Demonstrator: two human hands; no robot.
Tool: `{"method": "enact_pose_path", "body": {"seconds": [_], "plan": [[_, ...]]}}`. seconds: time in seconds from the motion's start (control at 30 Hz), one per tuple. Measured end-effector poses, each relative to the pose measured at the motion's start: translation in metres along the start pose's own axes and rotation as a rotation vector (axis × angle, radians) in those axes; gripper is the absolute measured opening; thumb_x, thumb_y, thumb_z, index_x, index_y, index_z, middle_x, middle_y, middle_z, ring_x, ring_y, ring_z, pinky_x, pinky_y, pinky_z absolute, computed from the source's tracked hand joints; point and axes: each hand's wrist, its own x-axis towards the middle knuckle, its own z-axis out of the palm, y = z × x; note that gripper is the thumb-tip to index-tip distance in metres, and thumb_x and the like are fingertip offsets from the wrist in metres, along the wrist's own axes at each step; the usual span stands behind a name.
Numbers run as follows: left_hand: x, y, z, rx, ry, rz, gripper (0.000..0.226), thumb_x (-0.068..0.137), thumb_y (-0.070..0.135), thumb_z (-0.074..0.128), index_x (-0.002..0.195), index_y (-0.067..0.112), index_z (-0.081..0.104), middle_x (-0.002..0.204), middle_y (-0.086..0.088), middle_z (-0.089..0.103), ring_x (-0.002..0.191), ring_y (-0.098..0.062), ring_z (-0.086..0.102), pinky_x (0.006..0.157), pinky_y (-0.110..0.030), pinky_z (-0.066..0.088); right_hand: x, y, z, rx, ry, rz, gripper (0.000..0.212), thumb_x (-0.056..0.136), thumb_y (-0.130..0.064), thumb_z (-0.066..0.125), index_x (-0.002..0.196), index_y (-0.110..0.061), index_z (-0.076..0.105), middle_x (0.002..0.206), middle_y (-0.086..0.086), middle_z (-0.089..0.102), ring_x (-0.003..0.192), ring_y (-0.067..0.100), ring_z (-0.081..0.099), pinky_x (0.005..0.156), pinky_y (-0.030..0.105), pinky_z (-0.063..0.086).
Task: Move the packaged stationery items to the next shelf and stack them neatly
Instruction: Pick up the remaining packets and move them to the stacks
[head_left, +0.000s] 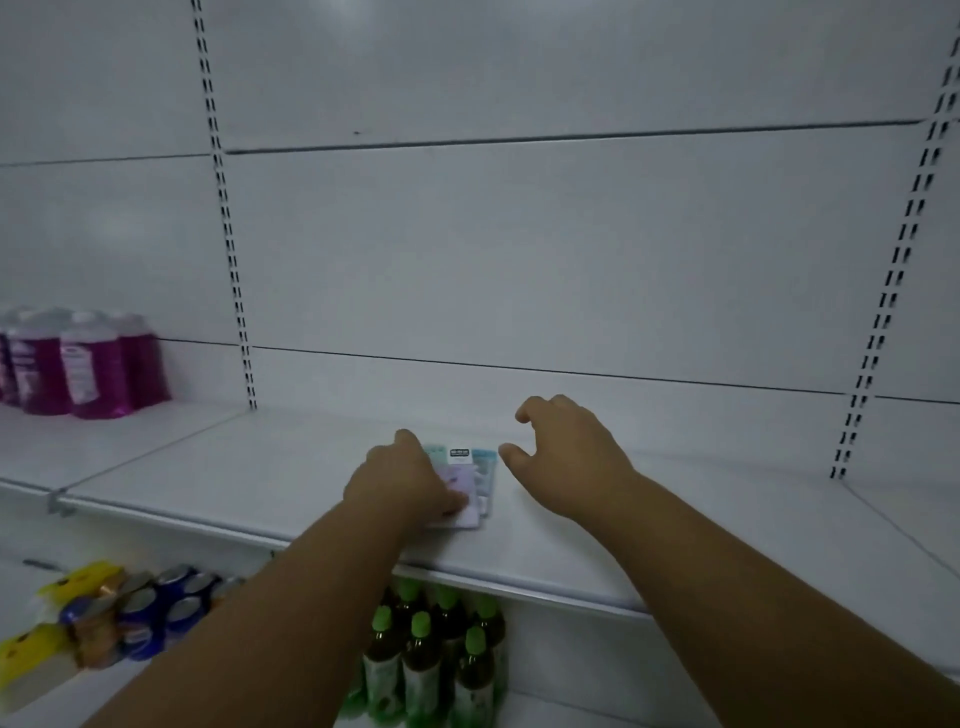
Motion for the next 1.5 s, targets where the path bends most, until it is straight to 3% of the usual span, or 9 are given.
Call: {"method": "enact_pose_path", "body": {"seconds": [0.17,0.3,0.4,0.53,0.67,0.8,1.07,1.27,1.5], "plan": [[0.013,-0.038,-0.033,-0.455,0.000,0.054,0.058,0.076,0.020,0.075,0.126,0.007,0.047,0.116,-0.014,0.062,0.101,-0.029,0.063,0.079,-0.037,0.055,-0.001,-0.029,0.039,0.005,-0.019,0.139,0.040,0.087,-0.046,0.055,0.116,-0.018,0.054,0.114,0.007,0.057,0.097,0.024,0.056,0.082,0.038,0.051],[0.006,-0.068,-0.053,-0.863,0.112,0.181,0.005,0.083,0.016,0.065,0.087,0.020,0.066,0.087,-0.004,0.072,0.076,-0.019,0.067,0.063,-0.032,0.053,0.006,-0.053,0.068,-0.089,-0.191,0.263,0.060,0.079,-0.067,0.047,0.109,-0.016,0.056,0.110,0.009,0.061,0.097,0.029,0.056,0.078,0.036,0.046],[-0.003,-0.085,-0.063,-1.073,0.155,0.263,0.010,0.087,0.021,0.066,0.091,0.030,0.067,0.085,0.008,0.075,0.076,-0.012,0.071,0.066,-0.031,0.054,0.016,-0.072,0.086,-0.199,-0.234,0.343,0.078,0.070,-0.079,0.034,0.117,-0.023,0.058,0.117,0.005,0.061,0.104,0.031,0.048,0.077,0.039,0.036],[-0.013,-0.103,-0.068,-1.182,0.095,0.330,0.015,0.089,0.022,0.066,0.094,0.036,0.068,0.088,0.014,0.076,0.076,-0.006,0.072,0.072,-0.034,0.055,0.031,-0.088,0.095,-0.234,-0.284,0.408,0.067,0.064,-0.073,0.046,0.112,-0.028,0.058,0.115,0.005,0.060,0.104,0.030,0.048,0.076,0.038,0.035],[-0.015,-0.107,-0.067,-1.230,0.077,0.349,0.018,0.089,0.021,0.065,0.094,0.038,0.069,0.090,0.011,0.076,0.079,-0.009,0.072,0.074,-0.037,0.055,0.040,-0.086,0.089,-0.037,-0.248,0.427,0.059,0.068,-0.052,0.061,0.115,-0.018,0.053,0.116,0.006,0.055,0.096,0.019,0.054,0.063,0.016,0.033],[-0.022,-0.085,-0.055,-1.318,0.038,0.315,0.026,0.090,0.017,0.064,0.089,0.042,0.070,0.089,0.010,0.077,0.079,-0.011,0.073,0.071,-0.035,0.054,0.026,-0.068,0.067,0.279,0.050,0.401,0.035,0.085,-0.018,0.062,0.118,-0.010,0.050,0.120,0.014,0.046,0.092,0.024,0.060,0.072,0.022,0.045],[-0.081,0.060,-0.010,-1.381,-0.140,0.397,0.023,0.085,0.012,0.058,0.088,0.032,0.069,0.081,0.012,0.075,0.071,-0.006,0.072,0.047,-0.015,0.050,-0.067,0.055,-0.054,0.448,0.453,0.473,0.031,0.087,-0.013,0.059,0.117,-0.019,0.055,0.112,0.006,0.059,0.096,0.019,0.061,0.083,0.035,0.052],[-0.185,0.224,0.055,-1.371,-0.313,0.481,0.028,0.087,0.014,0.050,0.082,0.035,0.068,0.078,0.012,0.075,0.067,-0.008,0.072,0.055,-0.024,0.051,-0.185,0.196,-0.179,0.371,0.574,0.638,0.013,0.085,-0.015,0.058,0.096,-0.021,0.061,0.096,0.005,0.067,0.082,0.018,0.067,0.073,0.038,0.058],[-0.292,0.418,0.124,-1.312,-0.480,0.413,0.018,0.093,0.014,0.041,0.091,0.015,0.059,0.083,-0.004,0.066,0.069,-0.017,0.065,0.053,-0.028,0.046,-0.289,0.328,-0.303,0.488,0.758,0.749,0.022,0.085,-0.017,0.061,0.108,-0.017,0.061,0.097,0.005,0.071,0.087,0.022,0.068,0.082,0.047,0.057]]}}
